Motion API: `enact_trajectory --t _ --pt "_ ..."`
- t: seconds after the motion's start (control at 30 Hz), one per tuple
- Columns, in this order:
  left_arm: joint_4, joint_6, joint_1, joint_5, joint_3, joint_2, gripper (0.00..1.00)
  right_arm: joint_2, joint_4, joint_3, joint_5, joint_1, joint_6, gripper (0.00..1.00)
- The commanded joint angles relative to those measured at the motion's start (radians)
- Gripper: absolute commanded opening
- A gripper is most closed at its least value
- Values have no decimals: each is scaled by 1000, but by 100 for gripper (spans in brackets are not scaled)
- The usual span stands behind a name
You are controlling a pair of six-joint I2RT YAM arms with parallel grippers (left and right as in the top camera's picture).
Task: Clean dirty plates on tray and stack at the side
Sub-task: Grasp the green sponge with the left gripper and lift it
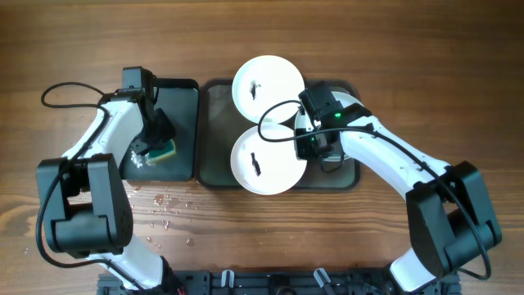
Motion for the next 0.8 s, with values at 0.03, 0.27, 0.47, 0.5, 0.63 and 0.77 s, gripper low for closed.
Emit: enact_trajectory --t 0.03,0.27,0.47,0.5,0.63,0.77 --pt "-15 -5 -2 -21 -6 11 58 -19 -2 -5 24 6 14 6" --pt "30 -6 -2 -21 -53 12 56 -19 -2 -5 24 6 14 6" --pt "69 6 -2 -21 -60 5 15 -19 -2 -5 24 6 14 6" --pt "67 25 -2 -21 -51 0 7 -19 -2 -5 24 6 14 5" --pt "0 137 -2 -20 5 -58 4 -19 -2 -5 24 6 14 6" --pt "-13 218 -2 -20 10 -173 4 -19 -1 -5 25 6 14 6"
